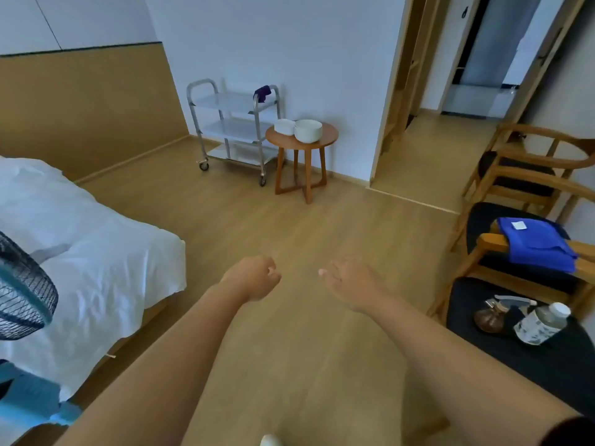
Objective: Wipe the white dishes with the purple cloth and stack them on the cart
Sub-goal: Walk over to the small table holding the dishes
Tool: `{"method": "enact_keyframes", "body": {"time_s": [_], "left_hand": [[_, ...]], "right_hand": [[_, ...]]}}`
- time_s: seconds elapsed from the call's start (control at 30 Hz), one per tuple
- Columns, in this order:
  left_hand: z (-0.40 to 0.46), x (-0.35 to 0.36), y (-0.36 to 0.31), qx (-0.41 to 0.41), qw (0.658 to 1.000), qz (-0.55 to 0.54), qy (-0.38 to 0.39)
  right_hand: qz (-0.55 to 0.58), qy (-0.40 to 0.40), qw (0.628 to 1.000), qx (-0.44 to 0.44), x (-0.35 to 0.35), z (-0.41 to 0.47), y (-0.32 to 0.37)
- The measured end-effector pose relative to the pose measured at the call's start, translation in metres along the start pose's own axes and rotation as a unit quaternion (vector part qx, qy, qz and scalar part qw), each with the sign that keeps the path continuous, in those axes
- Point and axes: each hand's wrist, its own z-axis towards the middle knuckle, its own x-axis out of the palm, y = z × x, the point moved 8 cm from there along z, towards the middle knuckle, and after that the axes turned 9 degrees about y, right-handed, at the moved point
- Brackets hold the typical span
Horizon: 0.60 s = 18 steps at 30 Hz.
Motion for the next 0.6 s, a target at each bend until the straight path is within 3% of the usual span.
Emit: {"method": "enact_keyframes", "body": {"time_s": [0.23, 0.6], "left_hand": [[0.080, -0.011, 0.027, -0.002, 1.000, 0.004, 0.021], [0.252, -0.099, 0.106, -0.011, 0.999, -0.002, 0.045]], "right_hand": [[-0.011, 0.018, 1.000, -0.002, 0.009, 0.079, 0.003], [-0.027, 0.073, 0.996, 0.036, -0.010, 0.278, 0.031]]}}
